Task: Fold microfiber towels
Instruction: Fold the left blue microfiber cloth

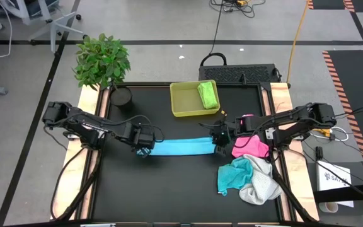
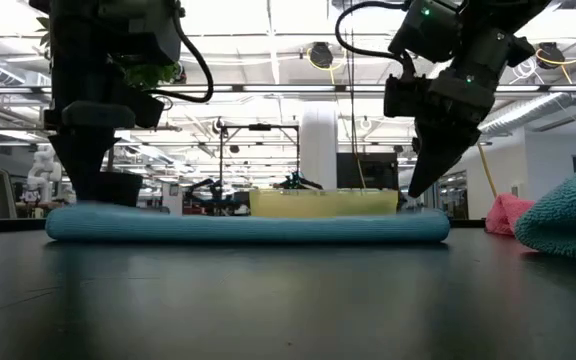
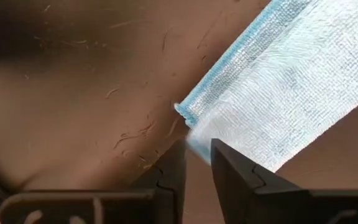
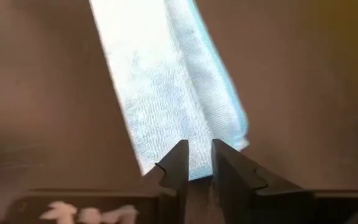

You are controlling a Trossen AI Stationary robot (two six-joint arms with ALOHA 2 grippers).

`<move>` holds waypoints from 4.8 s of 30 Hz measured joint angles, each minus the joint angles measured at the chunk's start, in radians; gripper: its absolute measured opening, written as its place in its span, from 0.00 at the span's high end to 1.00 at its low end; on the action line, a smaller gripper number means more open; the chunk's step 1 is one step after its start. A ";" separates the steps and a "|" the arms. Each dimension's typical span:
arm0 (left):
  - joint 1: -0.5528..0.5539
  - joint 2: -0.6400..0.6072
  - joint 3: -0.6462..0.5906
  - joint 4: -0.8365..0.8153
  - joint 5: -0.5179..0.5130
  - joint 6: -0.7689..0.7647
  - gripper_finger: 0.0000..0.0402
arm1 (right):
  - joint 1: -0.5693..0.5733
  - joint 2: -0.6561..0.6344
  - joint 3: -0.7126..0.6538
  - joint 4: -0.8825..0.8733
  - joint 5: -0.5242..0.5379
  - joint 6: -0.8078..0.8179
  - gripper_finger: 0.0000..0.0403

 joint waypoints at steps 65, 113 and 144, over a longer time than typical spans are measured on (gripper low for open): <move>-0.118 0.204 0.029 0.248 -0.031 -0.100 0.71 | 0.016 0.103 0.001 -0.032 -0.014 0.094 0.97; -0.146 0.205 0.028 0.362 -0.022 -0.173 0.71 | -0.143 0.061 0.023 -0.186 -0.090 0.019 0.57; -0.146 0.205 0.028 0.365 -0.017 -0.177 0.71 | -0.150 0.161 -0.101 0.051 -0.101 0.103 0.49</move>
